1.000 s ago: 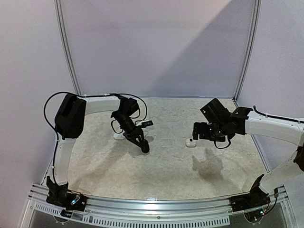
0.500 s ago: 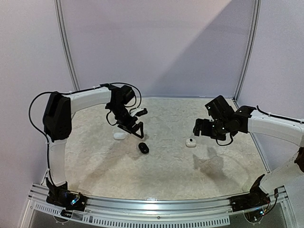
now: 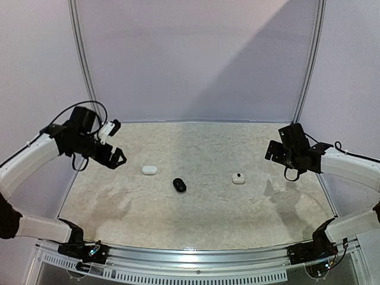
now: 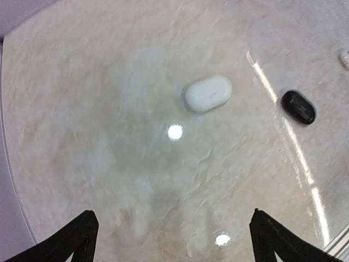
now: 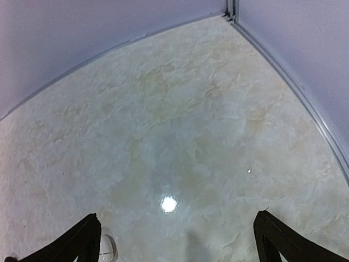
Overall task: Insert the wireless bluetooth earbuds into the charging case
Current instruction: Reset both arms
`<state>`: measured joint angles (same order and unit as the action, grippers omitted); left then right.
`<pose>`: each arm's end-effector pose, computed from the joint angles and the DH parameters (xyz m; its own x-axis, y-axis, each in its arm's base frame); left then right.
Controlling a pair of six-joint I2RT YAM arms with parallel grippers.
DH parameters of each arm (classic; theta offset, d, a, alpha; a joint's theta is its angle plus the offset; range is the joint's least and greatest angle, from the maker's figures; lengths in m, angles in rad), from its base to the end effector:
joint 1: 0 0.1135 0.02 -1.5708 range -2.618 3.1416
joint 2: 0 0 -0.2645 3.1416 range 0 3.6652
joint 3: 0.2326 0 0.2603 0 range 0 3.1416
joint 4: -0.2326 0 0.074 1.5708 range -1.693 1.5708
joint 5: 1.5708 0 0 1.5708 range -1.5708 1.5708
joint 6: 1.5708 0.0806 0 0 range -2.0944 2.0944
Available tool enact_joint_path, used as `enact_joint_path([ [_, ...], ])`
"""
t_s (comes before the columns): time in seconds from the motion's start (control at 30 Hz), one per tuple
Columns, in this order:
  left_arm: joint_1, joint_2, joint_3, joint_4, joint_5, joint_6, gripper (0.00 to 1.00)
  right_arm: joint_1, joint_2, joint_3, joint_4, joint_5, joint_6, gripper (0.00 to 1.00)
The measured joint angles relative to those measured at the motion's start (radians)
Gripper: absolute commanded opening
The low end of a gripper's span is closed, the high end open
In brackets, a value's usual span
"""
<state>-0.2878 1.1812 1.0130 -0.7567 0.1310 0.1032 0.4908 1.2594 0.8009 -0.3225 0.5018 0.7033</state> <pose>0.2578 -0.0873 0.2520 -0.7249 0.3211 -0.6095 0.4338 0.9000 -0.0417 0.2788 0.1050 0.2051 -0.5459 0.3511 -0.7607 0.3162 0.9271 0.2011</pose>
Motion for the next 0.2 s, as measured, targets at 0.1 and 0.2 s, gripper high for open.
enact_joint_path([
  [0.1, 0.068, -0.111, -0.262, 0.127, -0.039, -0.036, 0.99, 0.000, -0.056, -0.077, 0.071, 0.071, -0.001, 0.99],
  [0.2, 0.080, -0.274, -0.426, 0.227, -0.070, -0.056, 0.99, 0.000, -0.107, -0.177, 0.137, 0.111, -0.001, 0.99],
])
